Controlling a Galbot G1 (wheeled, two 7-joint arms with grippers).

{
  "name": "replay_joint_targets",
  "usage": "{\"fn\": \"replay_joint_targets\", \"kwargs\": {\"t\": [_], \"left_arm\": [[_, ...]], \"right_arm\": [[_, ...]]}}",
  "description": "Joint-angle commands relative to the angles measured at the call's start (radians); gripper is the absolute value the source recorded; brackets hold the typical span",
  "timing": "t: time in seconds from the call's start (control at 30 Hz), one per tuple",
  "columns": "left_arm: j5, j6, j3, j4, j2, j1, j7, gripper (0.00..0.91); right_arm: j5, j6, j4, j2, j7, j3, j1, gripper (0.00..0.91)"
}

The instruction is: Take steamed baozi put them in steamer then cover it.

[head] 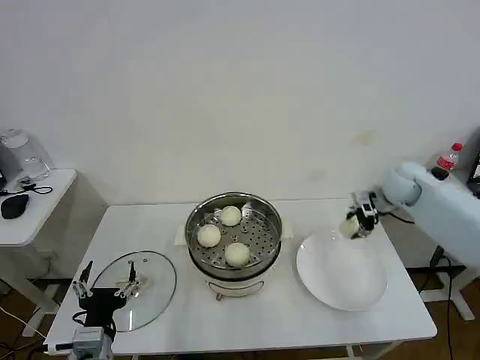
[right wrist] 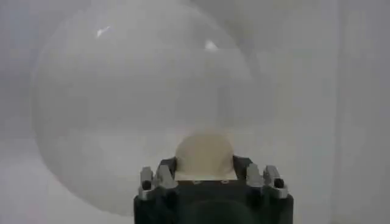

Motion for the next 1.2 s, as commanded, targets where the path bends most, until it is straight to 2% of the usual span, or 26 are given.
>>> {"fn": "replay_joint_targets", "kwargs": {"t": [0.03,0.13,0.4,0.57,0.67,0.87,1.2], "left_arm": [[0.000,0.002,-0.002,-0.001,0.006,-0.004,0.000,0.907],[-0.002,0.002,-0.008,-0.001,0.008,-0.006,0.001,0.907],[-0.001,0.002,-0.014,0.001,0.002,-0.016,0.001,0.907],[-0.002,0.000,-0.024,-0.002,-0.002,-0.014,0.001,0.907],[-0.002,-0.001,-0.030,-0.004,-0.004,-0.012,0.001,0.907],[-0.003,-0.002,-0.032,0.000,-0.008,-0.014,0.001,0.907],[-0.001,-0.002,-0.026,0.001,-0.007,-0.019,0.001,0.907]], "right_arm": [[0.205,-0.084,0.071,0.109,0.023,-0.221,0.368,0.655],[0.273,-0.129,0.089,0.166,0.051,-0.255,0.416,0.655],[0.453,-0.304,0.158,0.354,0.185,-0.330,0.413,0.655],[0.515,-0.385,0.147,0.430,0.251,-0.340,0.360,0.655],[0.520,-0.423,0.130,0.451,0.273,-0.348,0.331,0.655],[0.501,-0.451,0.121,0.433,0.278,-0.376,0.280,0.655],[0.422,-0.411,0.084,0.393,0.252,-0.371,0.213,0.665]]}}
